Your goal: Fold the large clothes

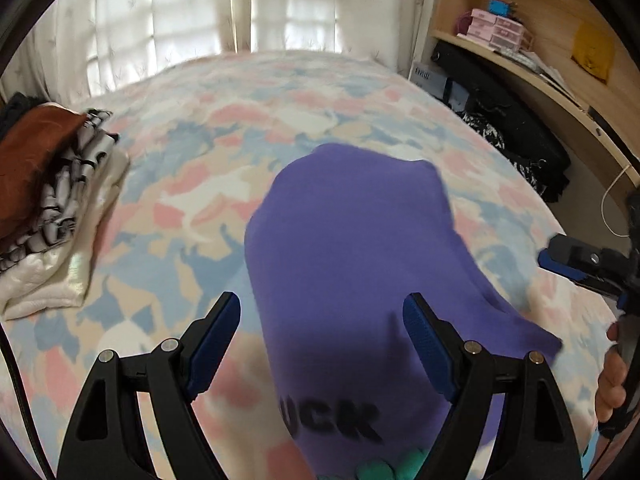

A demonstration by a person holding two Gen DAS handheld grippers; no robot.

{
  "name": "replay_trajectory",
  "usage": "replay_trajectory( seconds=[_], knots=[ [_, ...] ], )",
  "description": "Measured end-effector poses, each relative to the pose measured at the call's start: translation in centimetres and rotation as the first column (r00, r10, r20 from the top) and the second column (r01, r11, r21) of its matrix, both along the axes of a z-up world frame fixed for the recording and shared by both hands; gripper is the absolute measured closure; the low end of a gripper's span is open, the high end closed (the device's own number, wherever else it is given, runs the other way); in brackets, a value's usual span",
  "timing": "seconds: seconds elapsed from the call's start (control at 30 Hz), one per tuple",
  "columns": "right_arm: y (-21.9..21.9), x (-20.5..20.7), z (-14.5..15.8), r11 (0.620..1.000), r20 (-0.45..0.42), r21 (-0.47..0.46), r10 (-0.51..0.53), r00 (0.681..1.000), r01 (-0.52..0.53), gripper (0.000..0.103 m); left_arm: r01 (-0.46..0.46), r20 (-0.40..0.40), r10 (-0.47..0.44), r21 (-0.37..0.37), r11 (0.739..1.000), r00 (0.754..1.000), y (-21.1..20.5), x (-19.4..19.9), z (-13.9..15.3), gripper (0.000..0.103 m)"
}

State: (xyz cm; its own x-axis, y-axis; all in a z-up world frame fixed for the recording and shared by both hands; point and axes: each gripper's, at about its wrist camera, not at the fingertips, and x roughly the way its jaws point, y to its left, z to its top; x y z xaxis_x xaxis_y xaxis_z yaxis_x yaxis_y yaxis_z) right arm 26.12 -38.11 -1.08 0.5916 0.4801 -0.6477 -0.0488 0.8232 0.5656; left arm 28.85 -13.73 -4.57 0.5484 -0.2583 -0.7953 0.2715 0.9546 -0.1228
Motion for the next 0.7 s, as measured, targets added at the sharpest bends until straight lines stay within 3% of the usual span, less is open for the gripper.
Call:
replay_trajectory(
  seconds=[0.1, 0.23, 0.5, 0.53, 0.6, 0.63, 0.67, 0.7],
  knots=[
    [1.2, 4.5, -2.4, 0.998, -0.094, 0.037, 0.058, 0.994, -0.054, 0.038, 0.019, -0.01, -0.018, 0.019, 1.0, 1.0, -0.5, 2.5, -1.3, 0.021],
    [1.9, 8.9, -5.8, 0.998, -0.179, 0.026, 0.056, 0.982, -0.052, 0.038, 0.034, 0.007, -0.034, 0.022, 0.999, 0.999, -1.0, 4.8, -2.1, 0.021],
    [2.0, 12.2, -9.8, 0.978, -0.246, 0.187, 0.135, 0.96, -0.089, 0.038, 0.068, 0.04, -0.07, 0.046, 0.997, 0.997, -2.3, 6.7, -3.2, 0.015],
    [2.1, 12.3, -9.9, 0.974, -0.237, 0.204, 0.147, 0.96, -0.098, 0.041, 0.069, 0.042, -0.071, 0.047, 0.997, 0.997, -2.4, 6.7, -3.2, 0.014],
    [2.4, 12.1, -9.8, 0.971, -0.21, 0.203, 0.169, 0.963, -0.126, 0.063, 0.069, 0.041, -0.071, 0.047, 0.997, 0.997, -2.4, 6.7, -3.2, 0.014],
    [2.5, 11.8, -9.5, 0.974, -0.199, 0.181, 0.169, 0.965, -0.133, 0.082, 0.071, 0.038, -0.072, 0.045, 0.996, 0.997, -2.5, 6.7, -3.2, 0.014],
    [2.5, 11.4, -9.0, 0.979, -0.181, 0.148, 0.167, 0.969, -0.141, 0.09, 0.075, 0.036, -0.077, 0.046, 0.996, 0.996, -2.6, 6.8, -3.3, 0.014],
    [2.4, 11.0, -8.4, 0.982, -0.16, 0.127, 0.162, 0.974, -0.143, 0.091, 0.08, 0.038, -0.082, 0.052, 0.995, 0.996, -2.8, 6.7, -3.2, 0.014]
  ],
)
